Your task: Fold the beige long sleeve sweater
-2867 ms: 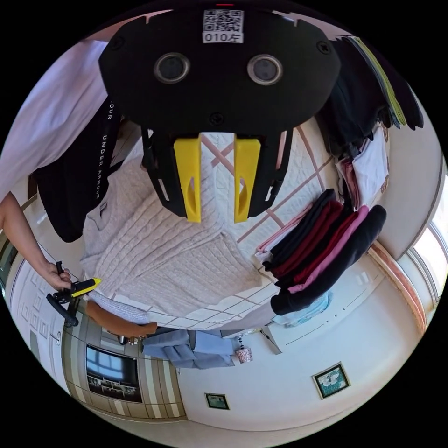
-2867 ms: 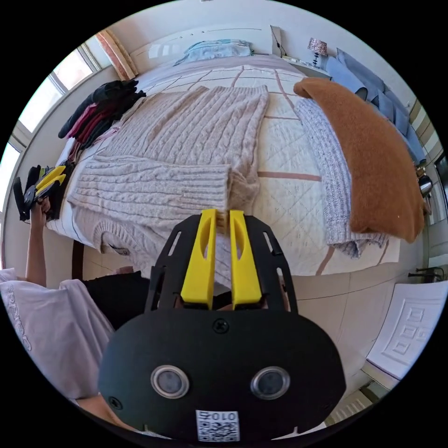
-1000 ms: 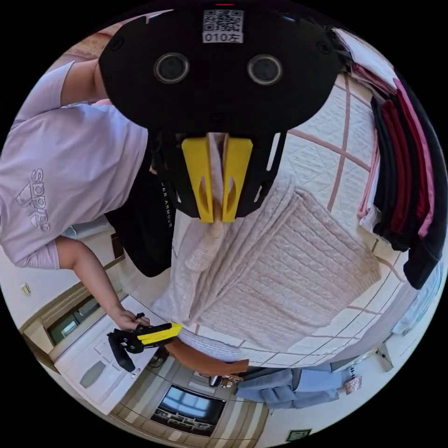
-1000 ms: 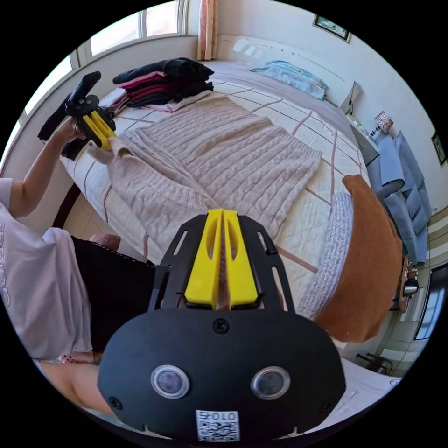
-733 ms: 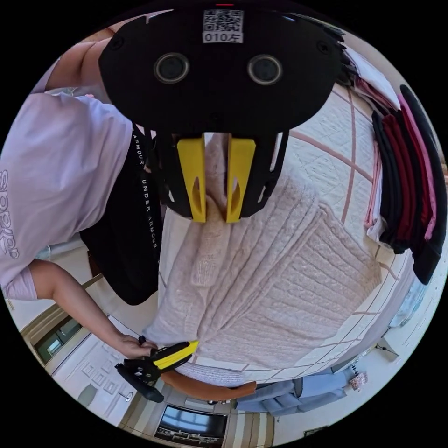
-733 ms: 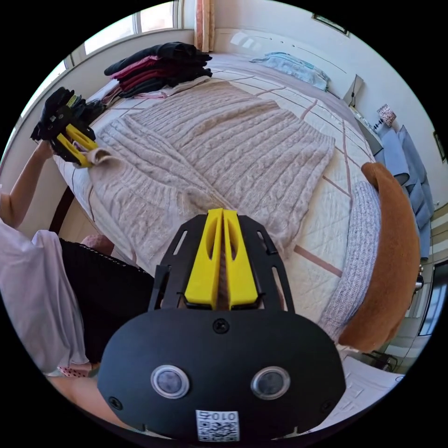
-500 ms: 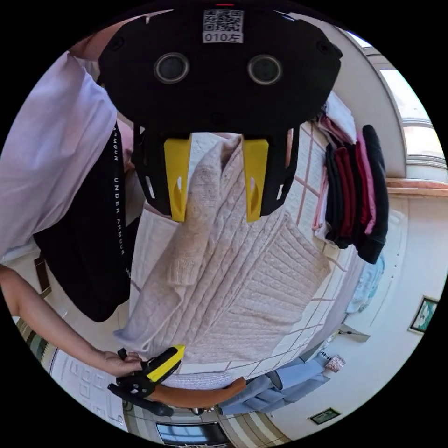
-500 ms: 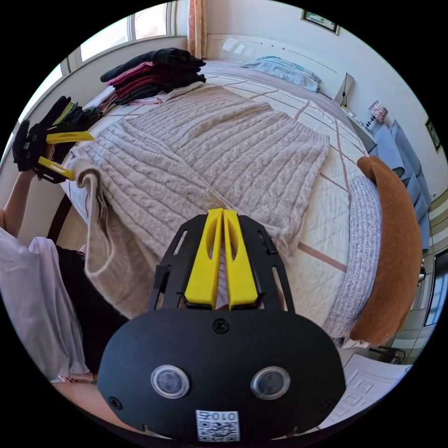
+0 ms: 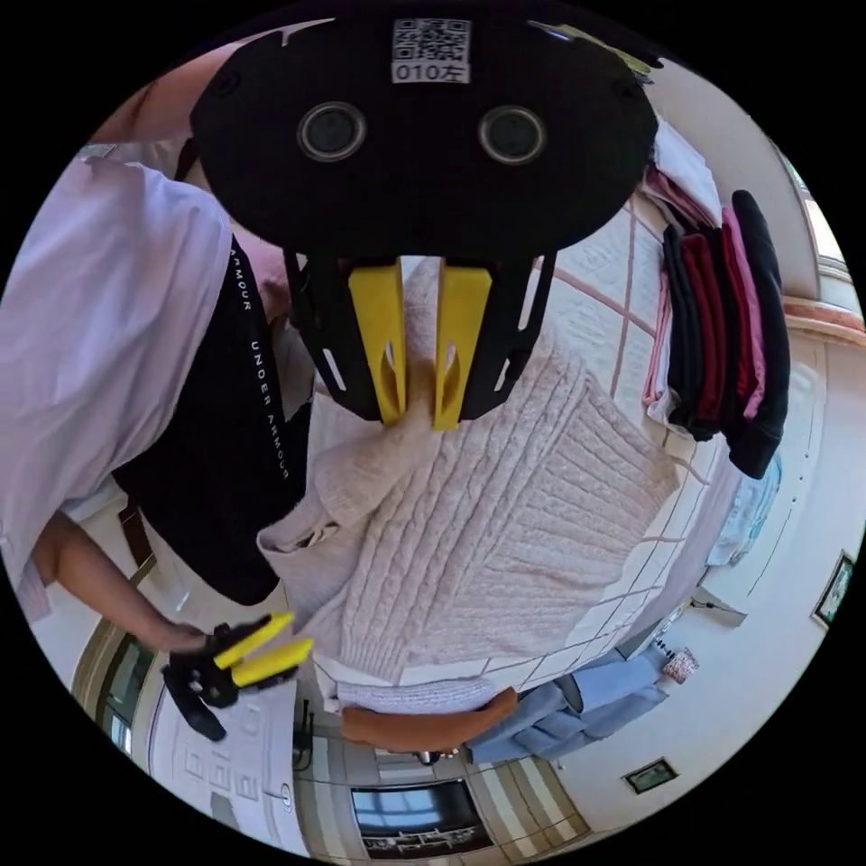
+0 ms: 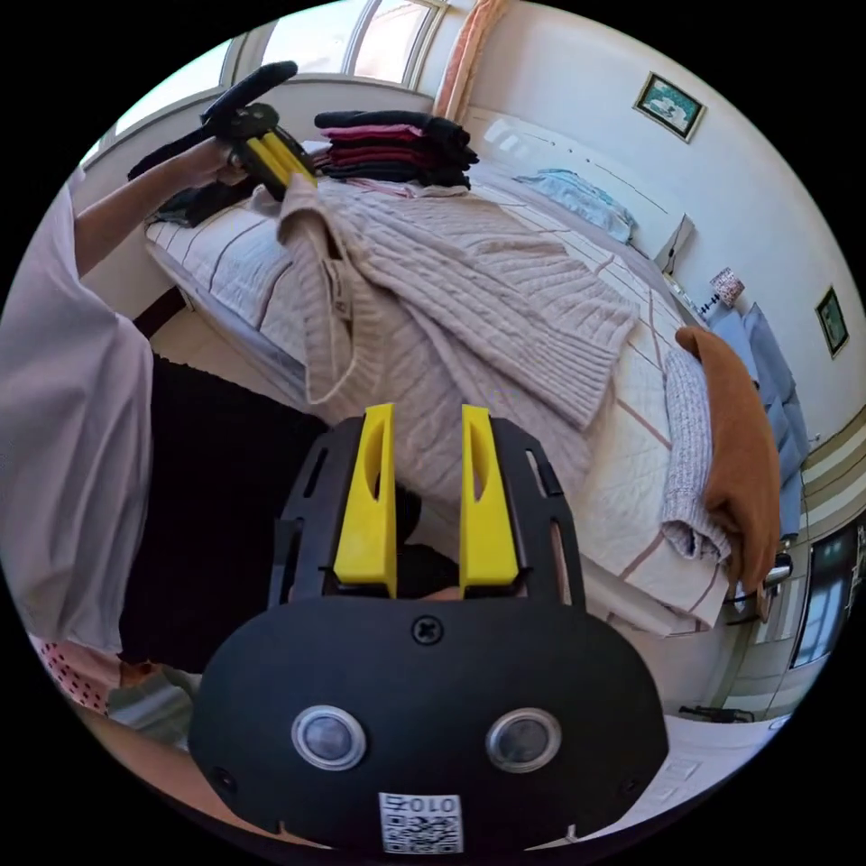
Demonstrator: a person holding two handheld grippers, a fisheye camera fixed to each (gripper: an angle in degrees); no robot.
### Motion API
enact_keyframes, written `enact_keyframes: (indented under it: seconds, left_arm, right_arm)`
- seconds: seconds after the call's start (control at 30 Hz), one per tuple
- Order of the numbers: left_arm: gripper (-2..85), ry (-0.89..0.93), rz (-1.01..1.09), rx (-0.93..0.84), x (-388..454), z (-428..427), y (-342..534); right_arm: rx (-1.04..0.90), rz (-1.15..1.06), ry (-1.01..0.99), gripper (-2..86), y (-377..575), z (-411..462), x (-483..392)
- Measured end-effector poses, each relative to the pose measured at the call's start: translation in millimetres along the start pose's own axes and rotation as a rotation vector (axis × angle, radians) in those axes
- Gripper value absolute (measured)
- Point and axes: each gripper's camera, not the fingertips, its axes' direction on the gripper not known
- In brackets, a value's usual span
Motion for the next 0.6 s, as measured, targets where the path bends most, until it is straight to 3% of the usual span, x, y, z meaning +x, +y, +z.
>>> enact_keyframes:
  seconds: [0.1, 0.2, 0.27, 0.37, 0.6]
  left_arm:
    - [3.2, 0.168, -0.094, 0.096, -40, -23, 2]
    - [2.9, 0.3, -0.157, 0.172, -76, -41, 3]
    - [2.8, 0.312, -0.157, 0.179, -87, -49, 2]
    - [2.6, 0.278, -0.109, 0.153, -90, -58, -2]
    - [2.0, 0.302, -0.121, 0.194, -99, -74, 9]
  right_arm:
    - [-0.001, -0.011, -0.032, 13.3, 2, -3, -44]
    - [-0.073, 0.013, 0.092, 15.8, -8, 3, -76]
    - [-0.145, 0.08, 0.293, 16.0, -15, 16, -86]
    - [-0.05, 0.167, 0.411, 15.1, -21, 8, -81]
    - [-0.038, 0.021, 0.462, 15.0, -46, 32, -62]
